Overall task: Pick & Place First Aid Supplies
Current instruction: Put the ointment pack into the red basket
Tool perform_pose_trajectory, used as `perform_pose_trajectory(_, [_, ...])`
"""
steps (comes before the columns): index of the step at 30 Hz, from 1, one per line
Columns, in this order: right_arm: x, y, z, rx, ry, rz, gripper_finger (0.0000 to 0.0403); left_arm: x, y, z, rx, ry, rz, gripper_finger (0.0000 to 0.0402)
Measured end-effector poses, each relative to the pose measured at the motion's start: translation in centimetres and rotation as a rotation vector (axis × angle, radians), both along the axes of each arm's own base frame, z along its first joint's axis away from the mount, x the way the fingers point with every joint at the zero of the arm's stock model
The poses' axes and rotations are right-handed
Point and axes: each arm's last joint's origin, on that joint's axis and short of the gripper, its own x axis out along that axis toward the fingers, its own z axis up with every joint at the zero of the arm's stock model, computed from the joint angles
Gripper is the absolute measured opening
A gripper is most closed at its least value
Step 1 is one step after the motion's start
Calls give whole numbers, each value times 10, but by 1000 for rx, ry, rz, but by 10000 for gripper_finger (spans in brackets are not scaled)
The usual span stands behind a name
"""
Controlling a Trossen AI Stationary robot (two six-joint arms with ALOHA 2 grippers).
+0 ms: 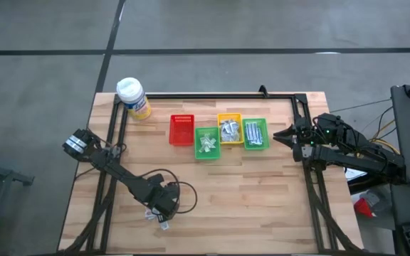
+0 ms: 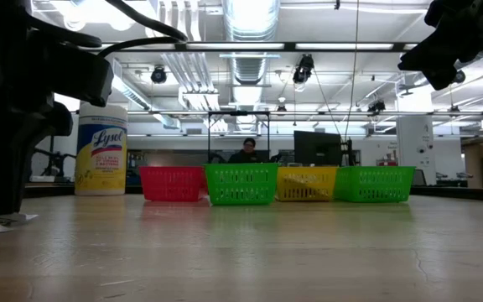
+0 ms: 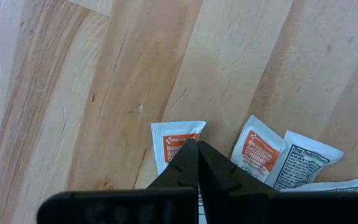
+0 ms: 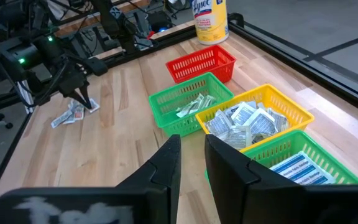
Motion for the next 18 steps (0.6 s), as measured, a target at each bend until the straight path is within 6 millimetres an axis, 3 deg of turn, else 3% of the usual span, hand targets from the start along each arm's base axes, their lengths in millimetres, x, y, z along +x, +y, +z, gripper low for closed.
perform_pose_trajectory(8, [0,0,0,0,0,0,77,0,0,4,-6,-8,0,0])
perform_pose_trajectory(18, [0,0,0,0,0,0,87,-6,5,31,-12,-40,5,0])
